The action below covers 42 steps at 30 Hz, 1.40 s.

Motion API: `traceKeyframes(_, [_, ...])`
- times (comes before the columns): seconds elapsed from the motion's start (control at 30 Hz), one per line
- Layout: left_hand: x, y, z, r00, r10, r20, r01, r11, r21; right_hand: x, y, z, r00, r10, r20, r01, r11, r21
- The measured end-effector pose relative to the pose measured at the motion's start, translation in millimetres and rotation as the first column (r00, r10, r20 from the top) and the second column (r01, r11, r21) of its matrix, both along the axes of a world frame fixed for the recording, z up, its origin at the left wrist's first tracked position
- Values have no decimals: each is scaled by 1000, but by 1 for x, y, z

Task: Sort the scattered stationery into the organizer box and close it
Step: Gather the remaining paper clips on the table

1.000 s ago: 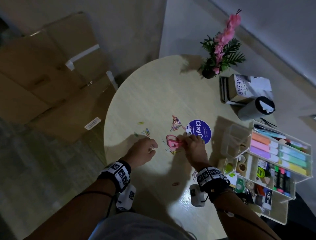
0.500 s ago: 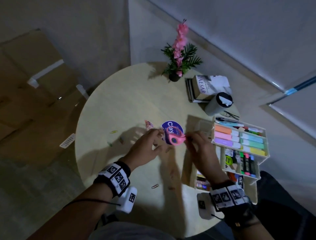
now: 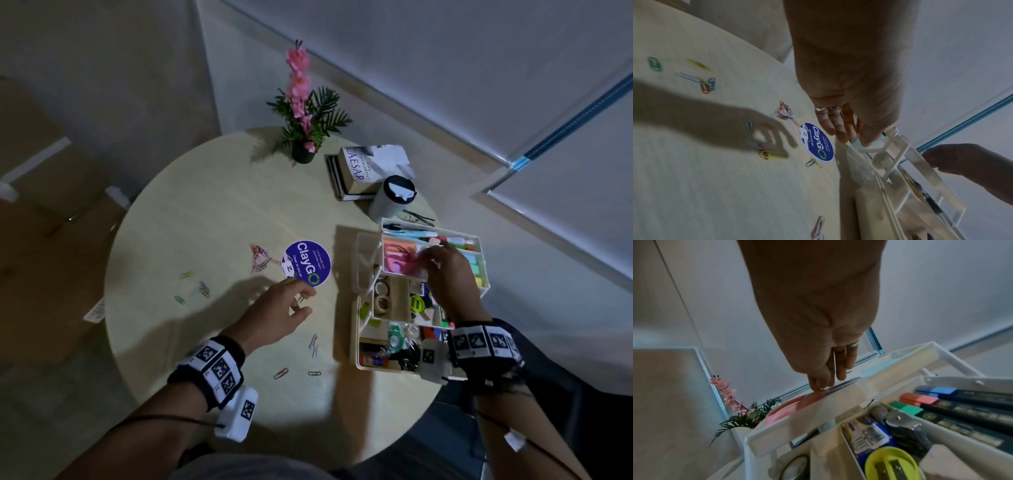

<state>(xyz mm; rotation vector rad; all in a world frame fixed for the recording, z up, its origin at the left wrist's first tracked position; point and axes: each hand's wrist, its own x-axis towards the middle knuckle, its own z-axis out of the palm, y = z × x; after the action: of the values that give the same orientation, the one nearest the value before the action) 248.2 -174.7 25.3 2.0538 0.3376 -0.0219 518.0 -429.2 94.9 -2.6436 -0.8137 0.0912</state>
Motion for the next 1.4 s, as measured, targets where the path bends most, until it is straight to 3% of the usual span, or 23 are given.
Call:
traceKeyframes(0.13, [-10, 17, -7, 999, 36, -28, -36, 999, 23, -6, 3, -3, 998, -60, 4, 60, 998, -18])
traceKeyframes(0.23, [-19, 32, -13, 997, 72, -39, -69, 996, 56, -14, 9, 3, 990, -110, 85, 110, 994, 8])
traceKeyframes(0.37, [-43, 60, -25, 984, 162, -73, -146, 972, 183, -57, 53, 14, 985, -20, 172, -5, 989, 148])
traceKeyframes(0.43, [-59, 74, -33, 973, 230, -33, -216, 946, 240, -86, 84, 10, 983, 142, 113, -161, 970, 182])
traceKeyframes(0.53, [-86, 92, -42, 913, 407, -5, -390, 877, 282, -126, 127, -17, 919, 387, -73, -360, 901, 244])
traceKeyframes(0.63, [-115, 110, -61, 871, 472, -136, -387, 830, 401, -152, 153, -66, 884, 357, -304, -330, 934, 137])
traceKeyframes(0.77, [-136, 125, -85, 861, 446, -245, -293, 828, 477, -165, 150, -120, 905, 184, -383, -153, 982, 109])
traceKeyframes(0.87, [-130, 123, -90, 878, 369, -303, -185, 848, 497, -166, 132, -148, 901, 32, -432, -46, 999, -20])
traceKeyframes(1.0, [-120, 96, -93, 960, 40, -279, 135, 802, 582, -179, 124, -167, 939, 65, -337, -117, 984, -137])
traceKeyframes(1.1, [-113, 78, -91, 954, -127, -270, 269, 757, 595, -213, 134, -166, 936, 88, -341, -170, 961, -219])
traceKeyframes(1.2, [-97, 81, -87, 962, -139, -235, 256, 760, 597, -249, 141, -160, 903, 250, -349, -336, 918, -212])
traceKeyframes(1.3, [-63, 106, -83, 969, -101, -227, 220, 771, 597, -267, 140, -147, 824, 365, -433, -447, 888, -103])
traceKeyframes(1.4, [-15, 135, -76, 960, -92, -264, 228, 803, 551, -259, 121, -137, 839, 266, -474, -273, 960, 55])
